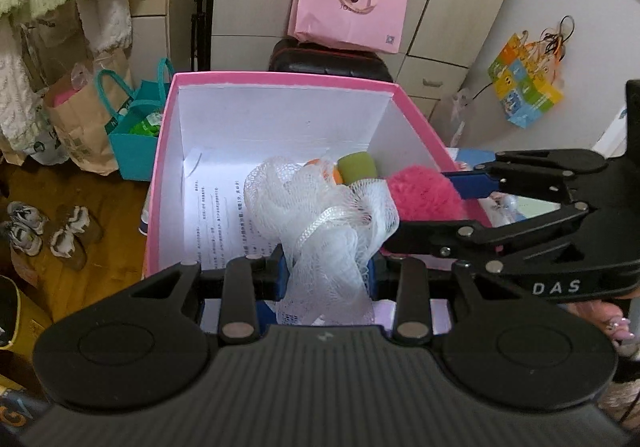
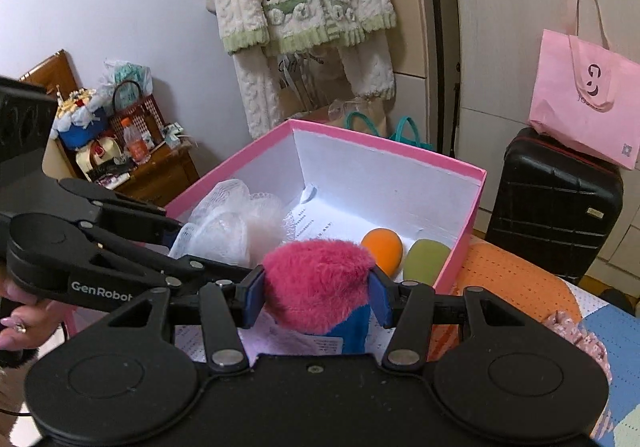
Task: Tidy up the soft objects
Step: 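Open both grippers to drop the puff and pompom into the box, then move both tools toward the white plush dog and tissue box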
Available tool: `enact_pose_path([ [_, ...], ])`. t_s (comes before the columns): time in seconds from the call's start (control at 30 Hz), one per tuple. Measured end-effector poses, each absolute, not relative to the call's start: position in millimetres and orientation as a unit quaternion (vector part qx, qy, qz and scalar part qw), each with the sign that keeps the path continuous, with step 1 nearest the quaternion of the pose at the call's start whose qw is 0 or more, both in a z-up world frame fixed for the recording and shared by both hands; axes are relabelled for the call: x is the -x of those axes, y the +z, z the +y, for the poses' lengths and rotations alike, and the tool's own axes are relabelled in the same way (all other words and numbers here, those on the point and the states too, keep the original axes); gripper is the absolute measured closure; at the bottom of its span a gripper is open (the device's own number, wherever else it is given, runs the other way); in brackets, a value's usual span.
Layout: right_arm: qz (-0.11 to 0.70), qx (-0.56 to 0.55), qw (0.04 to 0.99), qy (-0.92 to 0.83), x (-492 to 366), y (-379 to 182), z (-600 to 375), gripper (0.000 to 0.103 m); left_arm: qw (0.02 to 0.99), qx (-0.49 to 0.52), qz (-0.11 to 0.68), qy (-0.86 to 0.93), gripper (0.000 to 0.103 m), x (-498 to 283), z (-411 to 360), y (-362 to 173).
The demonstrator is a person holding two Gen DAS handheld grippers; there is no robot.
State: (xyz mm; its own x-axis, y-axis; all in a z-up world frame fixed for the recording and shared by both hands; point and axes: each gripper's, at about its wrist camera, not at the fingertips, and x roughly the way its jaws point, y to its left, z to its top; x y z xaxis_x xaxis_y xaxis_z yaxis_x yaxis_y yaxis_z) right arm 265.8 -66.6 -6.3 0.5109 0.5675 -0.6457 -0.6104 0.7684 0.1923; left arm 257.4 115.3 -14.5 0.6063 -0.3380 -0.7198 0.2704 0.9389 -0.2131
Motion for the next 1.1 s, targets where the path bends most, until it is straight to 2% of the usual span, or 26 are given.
enact_pose_path([
  [0.1, 0.362, 0.053, 0.871, 0.328, -266.9, -9.0, -61.4, 0.042, 0.893, 0.026, 0.418, -0.164, 0.068, -261.0, 112.6, -17.4],
  [0.27, 0.345, 0.086, 0.882, 0.310, -256.7, -5.0, -58.2, 0.040, 0.908, -0.010, 0.392, -0.151, 0.052, -250.1, 107.8, -9.2],
  [0.33, 0.334, 0.090, 0.885, 0.312, -248.4, 0.4, -62.5, 0.037, 0.910, -0.015, 0.384, -0.155, 0.051, -240.9, 108.1, -4.7],
  [0.6, 0.293, 0.045, 0.902, 0.315, -204.0, 19.3, -100.3, 0.037, 0.920, -0.013, 0.355, -0.164, 0.046, -195.7, 112.3, 20.2],
  [1.1, 0.248, 0.062, 0.922, 0.291, -97.2, 51.2, -175.1, 0.034, 0.916, -0.063, 0.326, -0.228, 0.032, -107.8, 81.3, 60.0],
])
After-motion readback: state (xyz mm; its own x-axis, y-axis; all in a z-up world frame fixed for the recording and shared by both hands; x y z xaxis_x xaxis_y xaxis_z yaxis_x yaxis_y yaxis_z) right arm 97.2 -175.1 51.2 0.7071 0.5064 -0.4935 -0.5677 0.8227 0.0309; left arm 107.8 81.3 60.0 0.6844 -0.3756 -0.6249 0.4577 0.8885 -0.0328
